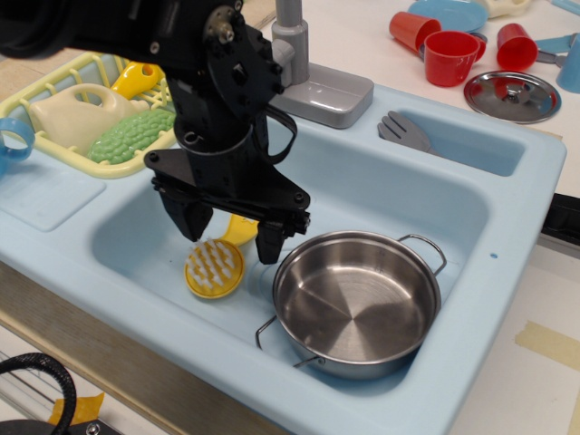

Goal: Put brush into pot or pan

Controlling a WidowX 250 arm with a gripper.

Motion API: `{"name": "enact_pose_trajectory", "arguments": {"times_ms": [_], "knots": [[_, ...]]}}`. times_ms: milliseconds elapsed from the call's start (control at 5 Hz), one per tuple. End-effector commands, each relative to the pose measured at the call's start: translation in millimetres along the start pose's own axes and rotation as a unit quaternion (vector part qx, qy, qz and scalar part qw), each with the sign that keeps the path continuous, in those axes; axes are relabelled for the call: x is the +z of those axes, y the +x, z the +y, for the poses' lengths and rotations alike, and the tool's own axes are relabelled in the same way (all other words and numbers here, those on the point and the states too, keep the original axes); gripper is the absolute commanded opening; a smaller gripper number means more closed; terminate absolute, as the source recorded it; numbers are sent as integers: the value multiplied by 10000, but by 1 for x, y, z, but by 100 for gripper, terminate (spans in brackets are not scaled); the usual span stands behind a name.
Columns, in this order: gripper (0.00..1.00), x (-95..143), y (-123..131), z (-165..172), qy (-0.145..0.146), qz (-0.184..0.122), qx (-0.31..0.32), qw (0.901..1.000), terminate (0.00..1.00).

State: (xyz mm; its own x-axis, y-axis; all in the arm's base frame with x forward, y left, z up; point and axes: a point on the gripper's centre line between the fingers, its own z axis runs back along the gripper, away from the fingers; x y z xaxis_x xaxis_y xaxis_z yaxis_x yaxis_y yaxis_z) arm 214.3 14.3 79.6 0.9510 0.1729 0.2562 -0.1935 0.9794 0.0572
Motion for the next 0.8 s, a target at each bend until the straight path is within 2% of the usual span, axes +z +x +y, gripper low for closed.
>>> {"name": "enact_pose_trajectory", "arguments": {"times_ms": [0,200,400,600], "knots": [[100,-9,11,1,-47,8,-41,10000,0],[100,-17,10,3,-127,126,-37,9998,0],[0,-20,9,4,-142,122,-50,9998,0],[0,-17,11,1,-110,69,-102,9999,0]]}}
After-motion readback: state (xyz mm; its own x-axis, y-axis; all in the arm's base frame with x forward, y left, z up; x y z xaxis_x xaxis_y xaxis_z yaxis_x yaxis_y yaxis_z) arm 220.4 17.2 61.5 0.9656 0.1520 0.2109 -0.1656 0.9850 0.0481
